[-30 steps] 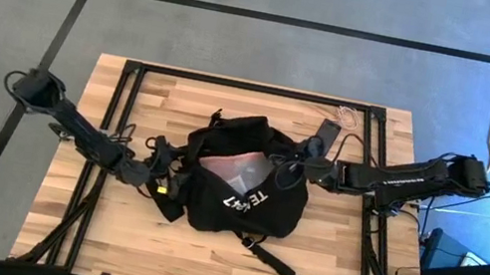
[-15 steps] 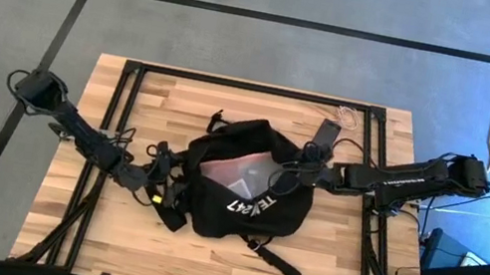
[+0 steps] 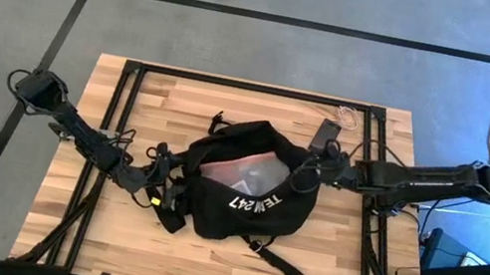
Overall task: Unpack backpack
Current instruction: Open the black backpack, then remove the zipper pouch from the black backpack
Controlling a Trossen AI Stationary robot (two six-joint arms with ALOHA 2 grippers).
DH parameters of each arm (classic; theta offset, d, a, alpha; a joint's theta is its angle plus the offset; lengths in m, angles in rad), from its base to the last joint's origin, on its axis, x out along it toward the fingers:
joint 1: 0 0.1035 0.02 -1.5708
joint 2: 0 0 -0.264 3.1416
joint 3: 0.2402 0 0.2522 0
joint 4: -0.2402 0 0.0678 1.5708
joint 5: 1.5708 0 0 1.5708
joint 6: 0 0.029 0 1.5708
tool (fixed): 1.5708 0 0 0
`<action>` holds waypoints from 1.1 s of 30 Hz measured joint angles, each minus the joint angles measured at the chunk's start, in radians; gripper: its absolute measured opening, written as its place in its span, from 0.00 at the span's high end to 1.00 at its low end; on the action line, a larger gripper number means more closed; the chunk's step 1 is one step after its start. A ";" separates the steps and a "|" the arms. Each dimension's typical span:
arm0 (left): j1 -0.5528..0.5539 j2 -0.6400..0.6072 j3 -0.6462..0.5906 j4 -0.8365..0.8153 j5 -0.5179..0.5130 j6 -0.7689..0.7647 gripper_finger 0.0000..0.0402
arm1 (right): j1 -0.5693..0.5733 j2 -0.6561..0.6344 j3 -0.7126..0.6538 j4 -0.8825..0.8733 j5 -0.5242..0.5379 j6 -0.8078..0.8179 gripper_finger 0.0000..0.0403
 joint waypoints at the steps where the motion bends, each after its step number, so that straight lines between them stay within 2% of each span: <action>1: 0.000 0.000 0.000 0.000 0.000 0.000 0.21 | 0.000 -0.013 0.000 -0.028 -0.026 0.023 0.11; 5: 0.000 0.000 0.000 -0.002 0.024 0.002 0.21 | 0.000 -0.040 0.000 -0.127 -0.085 0.104 0.11; 11: 0.000 0.000 0.000 -0.072 0.227 0.000 0.21 | 0.000 -0.042 0.000 -0.205 -0.089 0.158 0.11; 15: 0.000 0.000 0.001 -0.149 0.298 -0.064 0.21 | 0.000 -0.042 0.000 -0.113 -0.087 0.115 0.11; 22: 0.000 -0.018 0.002 -0.268 0.312 -0.086 0.21 | 0.000 -0.040 0.000 0.173 -0.129 -0.048 0.11; 25: 0.003 -0.054 0.002 -0.374 0.214 -0.085 0.21 | 0.000 -0.036 0.000 0.267 -0.136 -0.096 0.11; 33: 0.006 -0.146 -0.001 -0.582 -0.254 -0.103 0.21 | 0.000 -0.021 -0.001 0.324 -0.136 -0.148 0.11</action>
